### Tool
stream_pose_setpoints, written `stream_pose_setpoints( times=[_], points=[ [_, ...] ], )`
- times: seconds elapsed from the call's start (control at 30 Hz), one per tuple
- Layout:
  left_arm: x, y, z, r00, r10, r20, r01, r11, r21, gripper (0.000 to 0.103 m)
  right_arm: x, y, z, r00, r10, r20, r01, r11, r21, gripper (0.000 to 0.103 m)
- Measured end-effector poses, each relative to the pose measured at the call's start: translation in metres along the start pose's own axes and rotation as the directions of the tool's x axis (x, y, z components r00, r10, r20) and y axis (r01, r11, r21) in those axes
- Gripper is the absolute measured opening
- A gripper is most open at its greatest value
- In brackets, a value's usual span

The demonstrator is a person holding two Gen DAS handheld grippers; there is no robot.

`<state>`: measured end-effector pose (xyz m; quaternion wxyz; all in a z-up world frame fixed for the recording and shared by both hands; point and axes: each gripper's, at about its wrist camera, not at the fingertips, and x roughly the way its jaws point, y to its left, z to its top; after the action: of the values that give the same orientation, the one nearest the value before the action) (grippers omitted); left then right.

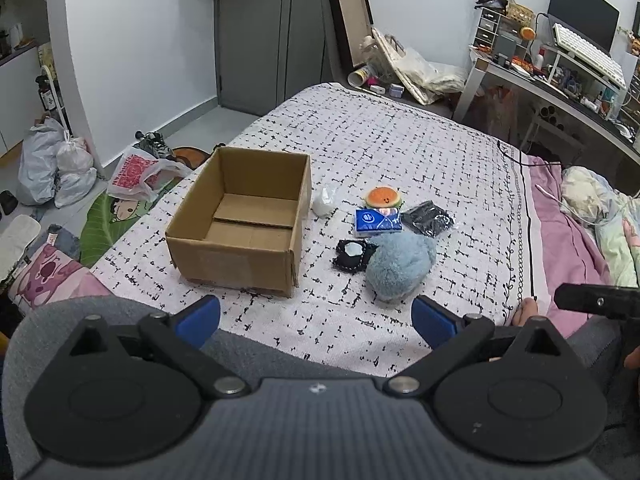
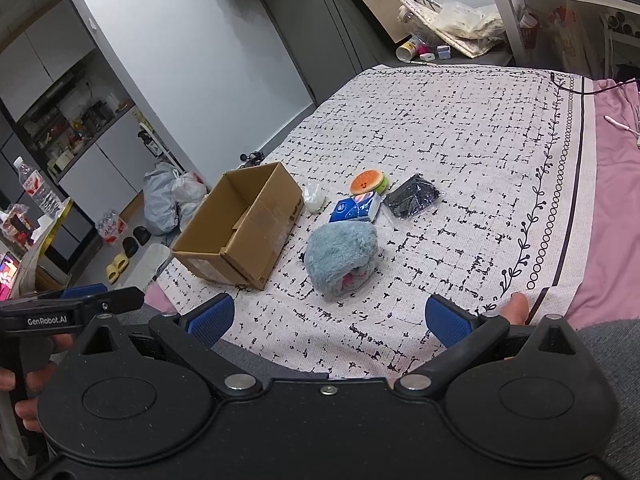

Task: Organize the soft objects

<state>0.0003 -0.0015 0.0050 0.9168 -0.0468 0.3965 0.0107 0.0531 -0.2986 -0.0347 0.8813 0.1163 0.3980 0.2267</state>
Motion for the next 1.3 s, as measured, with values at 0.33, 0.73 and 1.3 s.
stream_pose_setpoints(
  times=[0.33,0.73,1.3],
  points=[
    [0.004,-0.006,0.002,1.0,0.002,0.022,-0.003,1.0,0.01,0.101,0.001,0.008,0.0,0.998,-0.058,-0.001,0.058,0.997,-0.051,0.103],
    [0.032,-0.029,0.008,0.999,-0.035,0.019,0.033,0.996,0.088,0.099,0.021,0.008,0.011,0.997,-0.077,-0.032,0.075,0.996,-0.045,0.103],
    [0.092,-0.053,0.02,0.994,-0.095,-0.051,0.101,0.987,0.126,0.093,0.051,-0.022,0.038,0.996,-0.084,-0.037,0.089,0.983,0.161,0.103]
  ],
)
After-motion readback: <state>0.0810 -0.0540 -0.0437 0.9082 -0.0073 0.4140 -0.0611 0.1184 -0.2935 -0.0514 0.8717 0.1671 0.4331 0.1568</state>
